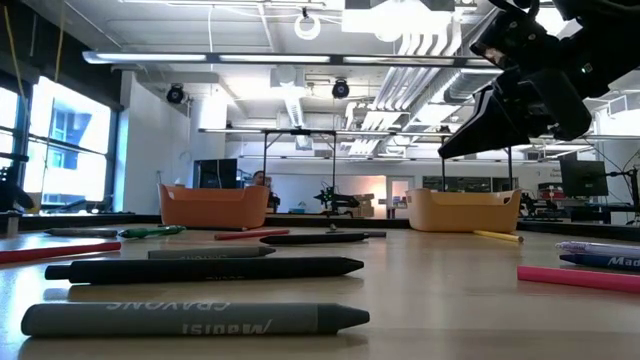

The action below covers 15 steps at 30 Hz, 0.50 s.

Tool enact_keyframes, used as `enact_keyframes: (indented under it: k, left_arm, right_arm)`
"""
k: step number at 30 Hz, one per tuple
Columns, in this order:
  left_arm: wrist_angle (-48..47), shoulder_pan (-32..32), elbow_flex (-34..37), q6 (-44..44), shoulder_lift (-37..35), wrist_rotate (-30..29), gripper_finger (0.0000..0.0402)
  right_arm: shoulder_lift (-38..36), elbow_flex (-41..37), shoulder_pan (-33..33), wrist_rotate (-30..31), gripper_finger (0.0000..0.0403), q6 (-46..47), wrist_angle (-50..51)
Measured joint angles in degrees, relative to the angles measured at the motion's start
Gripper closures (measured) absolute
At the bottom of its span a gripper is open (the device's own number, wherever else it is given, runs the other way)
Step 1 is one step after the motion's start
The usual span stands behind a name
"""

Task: Sort crayons/erasers/pens/pencils in bins
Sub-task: Put the purple pen into the yellow bin

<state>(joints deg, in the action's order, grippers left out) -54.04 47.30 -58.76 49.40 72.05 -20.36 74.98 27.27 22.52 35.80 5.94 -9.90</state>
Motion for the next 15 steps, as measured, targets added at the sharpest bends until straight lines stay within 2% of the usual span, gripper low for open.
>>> enact_keyframes:
  k: [6,11,15]
  left_arm:
    - [13.2,-11.8,2.8,-25.2,-0.1,6.1,0.0401]
    - [28.3,-19.6,9.1,-40.1,0.0,13.4,0.0401]
    - [44.0,-25.2,15.6,-49.2,0.0,18.5,0.0401]
  right_arm:
    - [0.0,0.0,0.0,-1.1,0.0397,-1.9,-1.8]
    - [0.0,0.0,0.0,-2.0,0.0402,-4.5,-5.9]
    - [0.0,0.0,0.0,-2.2,0.0402,-6.2,-8.9]
